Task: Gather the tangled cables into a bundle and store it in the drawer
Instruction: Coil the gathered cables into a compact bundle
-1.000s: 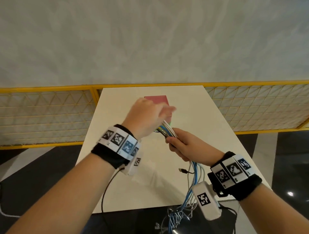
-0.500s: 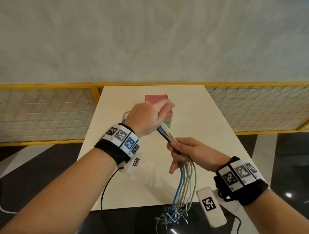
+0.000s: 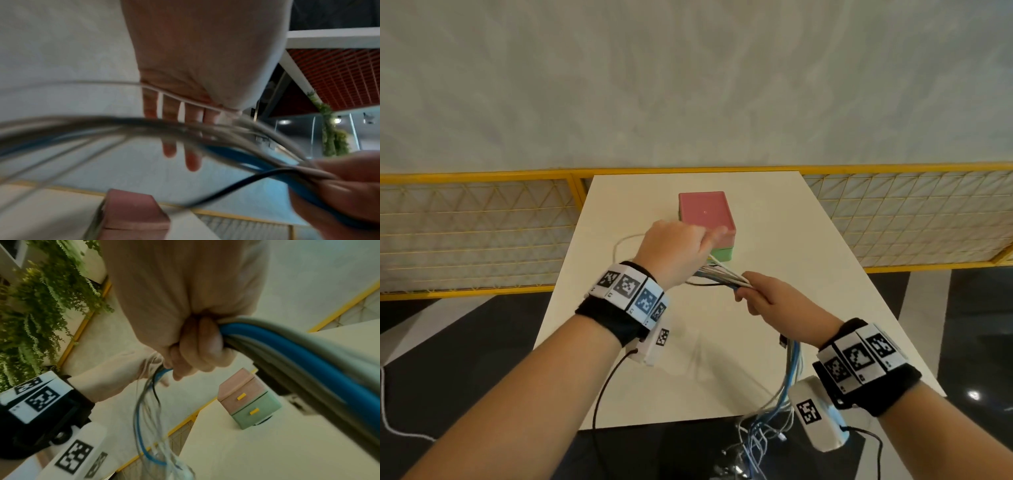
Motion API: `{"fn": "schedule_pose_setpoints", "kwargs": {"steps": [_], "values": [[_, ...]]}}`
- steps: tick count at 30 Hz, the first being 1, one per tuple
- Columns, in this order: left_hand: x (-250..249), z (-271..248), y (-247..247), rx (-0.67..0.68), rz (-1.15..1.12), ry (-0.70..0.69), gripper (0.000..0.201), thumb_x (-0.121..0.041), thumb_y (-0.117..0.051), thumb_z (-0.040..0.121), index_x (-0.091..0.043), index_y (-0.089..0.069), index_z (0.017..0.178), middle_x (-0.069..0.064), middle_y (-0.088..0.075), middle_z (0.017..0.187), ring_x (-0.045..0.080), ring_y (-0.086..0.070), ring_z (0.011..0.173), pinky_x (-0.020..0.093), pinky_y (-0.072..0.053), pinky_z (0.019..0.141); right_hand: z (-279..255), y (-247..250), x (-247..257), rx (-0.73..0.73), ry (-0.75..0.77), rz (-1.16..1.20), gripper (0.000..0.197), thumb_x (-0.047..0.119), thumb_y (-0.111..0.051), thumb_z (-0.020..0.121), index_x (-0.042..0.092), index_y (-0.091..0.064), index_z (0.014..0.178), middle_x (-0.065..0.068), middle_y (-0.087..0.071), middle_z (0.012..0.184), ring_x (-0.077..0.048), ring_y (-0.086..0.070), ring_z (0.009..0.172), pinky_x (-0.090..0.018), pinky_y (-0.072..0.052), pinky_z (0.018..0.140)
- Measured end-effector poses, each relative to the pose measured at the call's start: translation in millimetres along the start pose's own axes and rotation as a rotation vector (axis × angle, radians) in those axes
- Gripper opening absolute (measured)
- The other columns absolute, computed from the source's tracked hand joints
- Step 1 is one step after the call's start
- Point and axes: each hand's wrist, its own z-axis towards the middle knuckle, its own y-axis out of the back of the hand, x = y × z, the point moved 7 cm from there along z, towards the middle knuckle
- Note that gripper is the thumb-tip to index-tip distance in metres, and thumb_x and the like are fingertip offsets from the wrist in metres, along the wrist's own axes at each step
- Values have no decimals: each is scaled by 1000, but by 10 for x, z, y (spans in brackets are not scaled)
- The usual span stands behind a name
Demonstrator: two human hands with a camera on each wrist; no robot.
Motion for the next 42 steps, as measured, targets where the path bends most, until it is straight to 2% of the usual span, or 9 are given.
{"fn": "schedule_pose_setpoints", "kwargs": {"steps": [4, 8, 13, 17, 22, 26, 31, 36, 42], "values": [[-486, -101, -21, -51, -163, -196, 59, -57, -15, 99, -34, -65, 119, -9, -72, 105, 12, -62, 104, 39, -36, 106, 98, 19, 216, 17, 36, -75, 23, 13, -37, 98, 17, -50, 79, 7, -48, 67, -9, -44, 57, -19, -37, 54], [-354, -70, -151, 18, -485, -57, 50, -53, -24, 102, -22, -63, 104, -7, -62, 60, 4, -57, 59, 32, -48, 64, 162, 159, 389, -11, 82, -23, 26, 13, -38, 98, 19, -52, 77, 8, -48, 65, -2, -46, 53, -15, -35, 52], [-112, -3, 223, -331, -454, -27, 28, -33, -39, 104, -21, -56, 123, -8, -39, 45, 7, -40, 40, 28, -27, 46, 140, 169, 321, 134, 26, 480, 29, 21, -37, 102, 5, -48, 81, -4, -38, 61, -20, -57, 59, -25, -46, 60], [104, 66, 304, -367, -530, 79, 23, -32, -42, 103, -20, -57, 117, -6, -39, 46, 12, -38, 40, 30, -25, 44, 91, 112, 189, 158, 13, 455, 33, 26, -33, 102, 9, -41, 76, -2, -36, 60, -20, -54, 55, -26, -46, 60], [129, 87, 96, -17, -324, 63, 37, -39, -33, 104, -20, -64, 105, -2, -67, 73, 19, -63, 66, 37, -50, 64, 170, 230, 187, -27, 41, 74, 28, 27, -38, 100, 14, -49, 78, 7, -43, 60, -4, -39, 44, -13, -33, 47], [-240, 34, 140, 58, -507, -62, 46, -52, -28, 102, -27, -61, 122, -10, -68, 71, -3, -62, 65, 28, -50, 68, 238, 264, 441, -33, 147, -60, 25, 14, -39, 99, 15, -48, 76, 6, -46, 64, -4, -46, 53, -14, -37, 54], [-297, 52, 91, 55, -559, -83, 52, -60, -27, 98, -24, -65, 97, -4, -67, 62, 2, -62, 58, 35, -54, 67, 332, 294, 497, 23, 61, 208, 31, 13, -37, 100, 14, -51, 72, 0, -48, 62, -2, -45, 44, -14, -38, 46], [-97, 117, 307, -134, -630, -43, 27, -41, -43, 102, -19, -57, 111, -23, -53, 47, -2, -46, 40, 15, -27, 44, 232, 163, 416, 258, 110, 672, 29, 21, -40, 99, 2, -57, 86, -14, -57, 71, -32, -63, 78, -38, -52, 91], [3, 166, 256, 0, -465, -58, 40, -44, -38, 103, -19, -67, 90, -8, -54, 58, 5, -50, 52, 32, -42, 57, 238, 93, 327, 197, 25, 657, 21, 19, -31, 103, 10, -44, 90, -2, -34, 67, -11, -25, 48, -20, -24, 42]]}}
